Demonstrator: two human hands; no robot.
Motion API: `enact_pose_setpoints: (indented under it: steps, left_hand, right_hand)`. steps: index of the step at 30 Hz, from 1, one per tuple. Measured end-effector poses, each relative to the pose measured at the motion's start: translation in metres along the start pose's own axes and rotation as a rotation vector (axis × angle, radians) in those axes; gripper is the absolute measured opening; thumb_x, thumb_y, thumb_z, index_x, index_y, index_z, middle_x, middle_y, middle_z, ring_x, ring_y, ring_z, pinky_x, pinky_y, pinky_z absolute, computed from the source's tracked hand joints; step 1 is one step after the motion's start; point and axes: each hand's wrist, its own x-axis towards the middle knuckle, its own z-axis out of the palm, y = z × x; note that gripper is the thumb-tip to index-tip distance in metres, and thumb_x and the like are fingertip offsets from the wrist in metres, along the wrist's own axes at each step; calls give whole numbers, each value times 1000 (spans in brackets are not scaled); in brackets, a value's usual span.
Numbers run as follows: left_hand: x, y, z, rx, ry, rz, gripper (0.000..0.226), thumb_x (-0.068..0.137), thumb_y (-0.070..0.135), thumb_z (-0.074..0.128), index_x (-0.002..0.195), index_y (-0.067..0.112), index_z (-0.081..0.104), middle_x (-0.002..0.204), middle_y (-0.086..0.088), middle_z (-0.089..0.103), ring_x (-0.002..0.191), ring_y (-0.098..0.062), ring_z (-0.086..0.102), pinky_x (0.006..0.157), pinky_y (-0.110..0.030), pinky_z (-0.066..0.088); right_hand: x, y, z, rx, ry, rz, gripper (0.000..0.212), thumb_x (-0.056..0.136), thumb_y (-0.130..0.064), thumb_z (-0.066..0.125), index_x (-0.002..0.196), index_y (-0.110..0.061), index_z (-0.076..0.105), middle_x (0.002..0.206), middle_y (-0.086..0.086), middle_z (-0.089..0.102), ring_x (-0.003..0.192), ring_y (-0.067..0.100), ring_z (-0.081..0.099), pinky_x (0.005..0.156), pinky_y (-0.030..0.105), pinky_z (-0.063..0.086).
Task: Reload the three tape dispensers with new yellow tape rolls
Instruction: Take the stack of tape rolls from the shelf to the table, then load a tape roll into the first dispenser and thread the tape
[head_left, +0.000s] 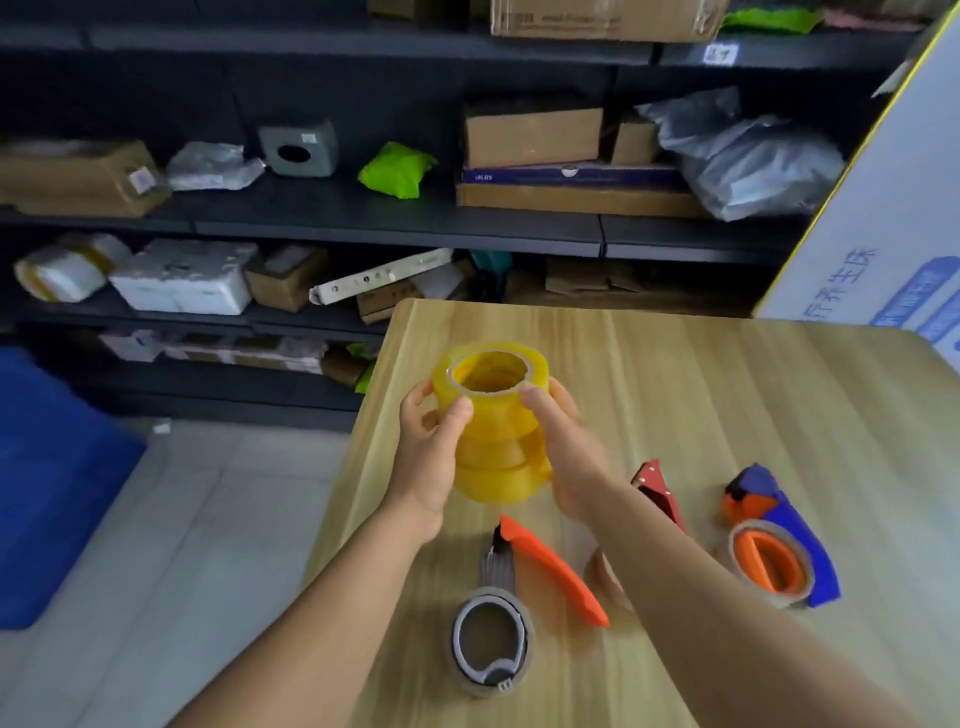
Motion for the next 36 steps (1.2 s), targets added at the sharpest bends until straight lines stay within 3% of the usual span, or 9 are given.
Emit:
enact_pose_setpoints:
  steps: [5, 8, 12, 17, 21, 26, 29, 32, 36]
  left_hand:
    - [24, -19, -2, 20, 35, -84, 52, 79, 39, 60, 124, 43, 35, 120, 2, 61, 104, -14, 59, 78, -32, 47]
    - [33, -30, -6, 32, 61, -123, 58, 73, 31, 58, 127, 37, 36, 120, -1, 61, 98, -13, 59, 73, -29, 45]
    - [43, -43, -13, 35, 93, -166, 60, 67, 25, 53, 124, 36, 37, 117, -2, 60, 95, -14, 56, 74, -30, 44]
    - [49, -56, -20, 41, 131, -177, 49, 67, 24, 53, 110, 43, 40, 110, 5, 60, 100, -14, 56, 84, -31, 45]
    - [48, -58, -22, 58, 109, -165, 43, 71, 25, 52, 106, 46, 40, 109, 7, 61, 100, -11, 57, 82, -29, 44]
    - [41, -58, -26, 107, 62, -172, 46, 83, 31, 55, 121, 45, 34, 119, 10, 59, 111, -11, 54, 81, -26, 42]
    - [31, -59, -29, 226, 42, -182, 53, 95, 37, 50, 142, 41, 24, 139, 5, 49, 122, -12, 48, 94, -31, 39]
    - [11, -56, -28, 384, 61, -213, 67, 96, 41, 48, 151, 29, 13, 147, 0, 43, 128, -14, 45, 98, -30, 36]
    - [-35, -64, -32, 452, -50, -238, 66, 95, 33, 55, 151, 19, 21, 148, -1, 43, 132, -15, 44, 100, -28, 36]
  right_hand:
    - [36, 22, -3, 7, -46, 89, 23, 83, -35, 62, 105, -41, 63, 83, -21, 70, 88, 8, 65, 73, 31, 50]
    - [47, 34, -2, -2, -98, 134, 41, 69, -38, 62, 110, -41, 62, 98, -14, 67, 96, 11, 59, 80, 32, 45]
    - [58, 46, -1, -10, -147, 178, 59, 64, -28, 63, 123, -34, 57, 107, -11, 66, 99, 9, 58, 79, 28, 42]
    - [67, 60, 0, -7, -148, 183, 57, 75, -8, 66, 126, -31, 55, 100, -11, 68, 100, 12, 60, 85, 29, 45]
    - [67, 63, 1, -3, -146, 182, 55, 82, 1, 61, 127, -29, 52, 92, -14, 67, 91, 8, 61, 80, 26, 45]
    - [60, 54, 3, -22, -169, 213, 50, 88, 3, 56, 126, -30, 54, 94, -11, 68, 82, 5, 62, 70, 22, 46]
    - [52, 51, 6, -131, -133, 222, 53, 92, -10, 58, 140, -30, 45, 119, -10, 64, 108, 10, 57, 85, 24, 44]
    - [31, 49, 9, -404, -25, 154, 72, 94, -27, 59, 154, -26, 18, 154, -2, 35, 141, 17, 33, 107, 30, 30]
    - [-22, 64, 12, -626, 42, -24, 73, 94, -27, 59, 154, -23, 18, 156, -1, 31, 143, 16, 31, 110, 31, 29]
